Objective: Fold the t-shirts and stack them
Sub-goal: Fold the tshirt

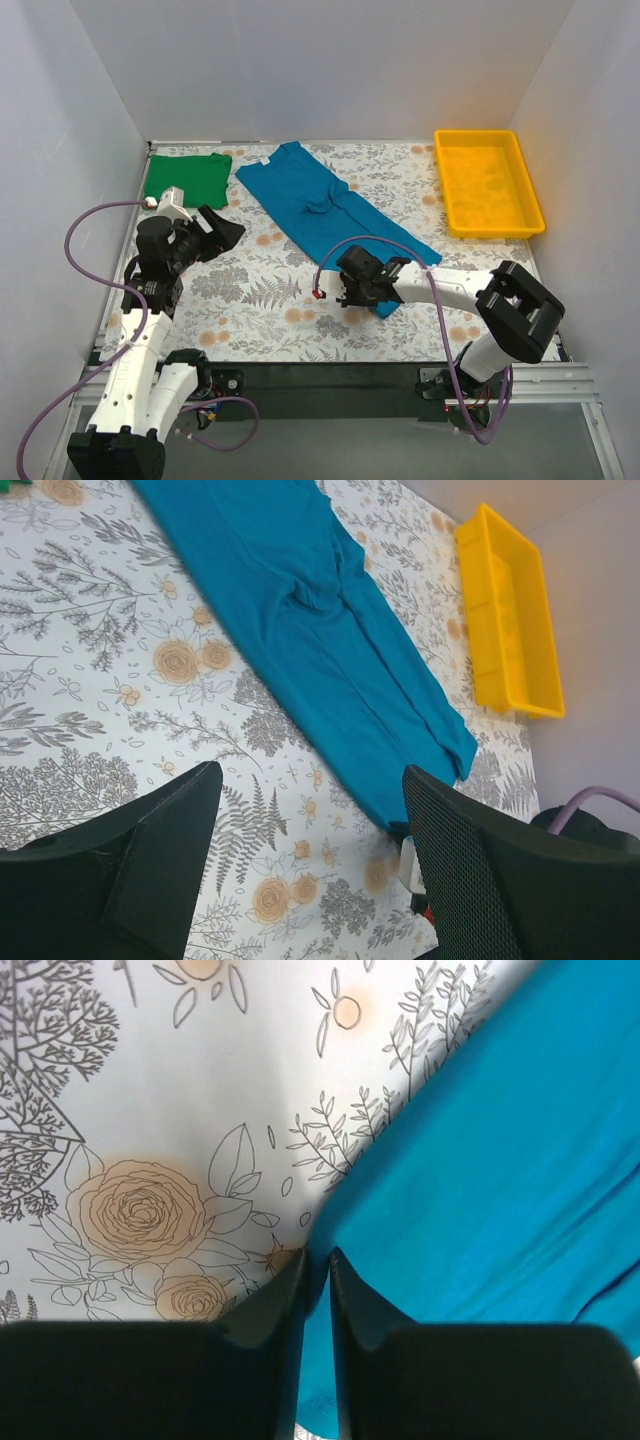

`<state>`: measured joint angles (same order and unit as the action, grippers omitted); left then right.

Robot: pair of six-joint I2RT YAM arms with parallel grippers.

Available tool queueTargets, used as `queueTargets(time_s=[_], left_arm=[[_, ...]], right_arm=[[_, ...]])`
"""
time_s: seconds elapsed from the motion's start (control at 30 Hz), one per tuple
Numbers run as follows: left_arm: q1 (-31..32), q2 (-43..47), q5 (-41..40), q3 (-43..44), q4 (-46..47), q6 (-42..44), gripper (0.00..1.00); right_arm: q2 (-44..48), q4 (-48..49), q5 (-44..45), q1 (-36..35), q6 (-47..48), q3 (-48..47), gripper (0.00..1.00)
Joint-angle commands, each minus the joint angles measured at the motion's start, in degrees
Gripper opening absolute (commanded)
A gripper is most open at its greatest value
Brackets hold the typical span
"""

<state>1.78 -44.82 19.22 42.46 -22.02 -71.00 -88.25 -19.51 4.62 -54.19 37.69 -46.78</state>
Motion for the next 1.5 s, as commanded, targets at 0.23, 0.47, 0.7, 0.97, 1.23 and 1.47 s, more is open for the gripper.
queueTargets(time_s=[0.23, 0.47, 0.7, 0.97, 1.23, 1.47], left_arm=[[-0.1, 1.9, 6.9, -1.4, -0.6, -1.2, 0.72], [-0.1, 3.7, 8.7, -3.4, -1.4, -1.2, 0.72], [-0.1, 4.2, 9.1, -4.5, -1.5, -1.3, 0.72], [-0.1, 2.4, 16.6, -8.4, 4.2, -5.5, 0.74], [0.2, -1.3, 23.2, -8.5, 6.9, -7.7, 0.73], [12.6, -5.1, 19.5, -8.4, 7.7, -7.6, 0.71]], right_arm=[[-3.2, -8.4, -15.0, -7.3, -2.5, -2.9, 0.02], [-11.0, -12.5, -19.7, -10.4, -3.3, -13.0, 0.07], [-8.8, -17.6, -24.4, -10.6, 0.9, -15.6, 0.38], [2.9, -20.9, -27.9, -6.5, 6.2, -10.4, 0.55], [18.5, -21.0, -36.5, 12.0, 9.8, -5.7, 0.62], [33.1, -10.0, -46.7, 35.3, 5.3, 5.3, 0.68]])
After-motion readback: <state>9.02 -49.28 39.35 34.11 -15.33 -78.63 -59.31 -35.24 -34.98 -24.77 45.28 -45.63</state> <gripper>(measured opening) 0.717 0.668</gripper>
